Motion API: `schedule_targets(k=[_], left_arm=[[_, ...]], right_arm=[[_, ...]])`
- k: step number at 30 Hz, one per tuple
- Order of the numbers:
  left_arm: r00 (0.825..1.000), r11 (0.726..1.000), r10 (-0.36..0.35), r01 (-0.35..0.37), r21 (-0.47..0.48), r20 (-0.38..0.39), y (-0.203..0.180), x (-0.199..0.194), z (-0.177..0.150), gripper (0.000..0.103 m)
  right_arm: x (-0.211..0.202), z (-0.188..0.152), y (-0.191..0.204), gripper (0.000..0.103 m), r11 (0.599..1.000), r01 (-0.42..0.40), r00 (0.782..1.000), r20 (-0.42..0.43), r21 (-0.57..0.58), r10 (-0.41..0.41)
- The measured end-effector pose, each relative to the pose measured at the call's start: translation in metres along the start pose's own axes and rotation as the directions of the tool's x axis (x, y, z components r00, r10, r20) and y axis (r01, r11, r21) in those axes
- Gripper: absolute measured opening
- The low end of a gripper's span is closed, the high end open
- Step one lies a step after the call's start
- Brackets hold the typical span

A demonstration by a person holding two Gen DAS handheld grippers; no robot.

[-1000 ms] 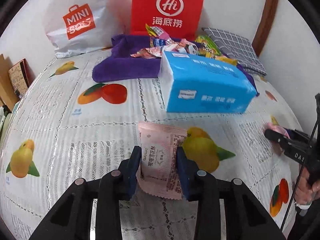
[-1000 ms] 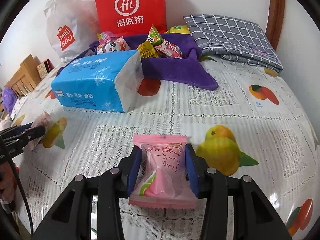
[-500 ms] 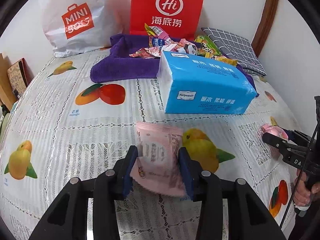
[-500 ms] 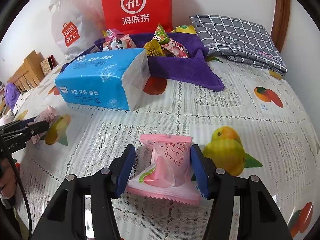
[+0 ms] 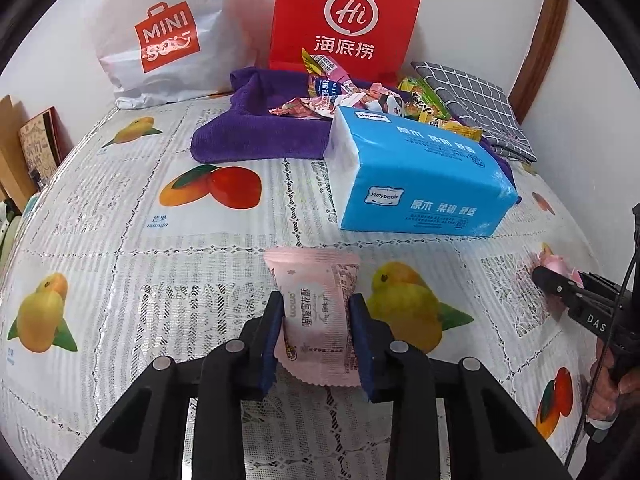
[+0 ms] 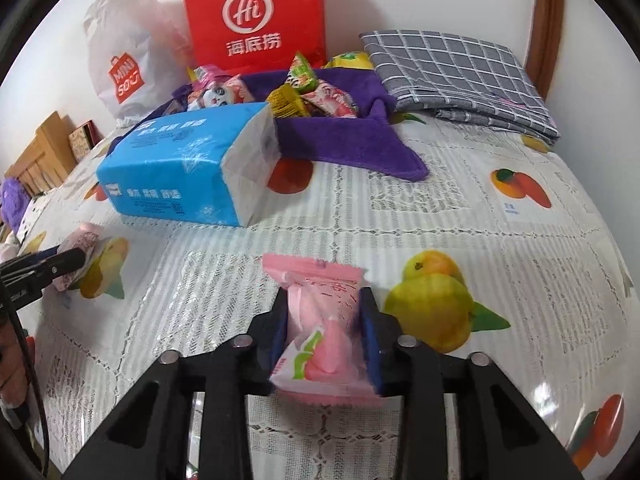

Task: Organize snacks
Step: 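Carry both pink packets over the purple towel with both tools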

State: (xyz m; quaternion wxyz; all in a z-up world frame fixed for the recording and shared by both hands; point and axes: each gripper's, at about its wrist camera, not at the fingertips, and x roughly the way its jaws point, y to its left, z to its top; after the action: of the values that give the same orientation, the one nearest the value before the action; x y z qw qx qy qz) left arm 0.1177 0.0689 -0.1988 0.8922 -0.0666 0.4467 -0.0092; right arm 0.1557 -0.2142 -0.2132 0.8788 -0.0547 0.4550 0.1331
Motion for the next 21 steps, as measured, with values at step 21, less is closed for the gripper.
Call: schedule_targets(k=[21], left_arm=[[1.0,0.999,-0.003,0.004,-0.032,0.018,-0.007,-0.053,0.024,0.03]], right_arm=[[-0.076,0.05,0.018,0.031,0.998,-0.039,0.986,0.162,-0.047,0.046]])
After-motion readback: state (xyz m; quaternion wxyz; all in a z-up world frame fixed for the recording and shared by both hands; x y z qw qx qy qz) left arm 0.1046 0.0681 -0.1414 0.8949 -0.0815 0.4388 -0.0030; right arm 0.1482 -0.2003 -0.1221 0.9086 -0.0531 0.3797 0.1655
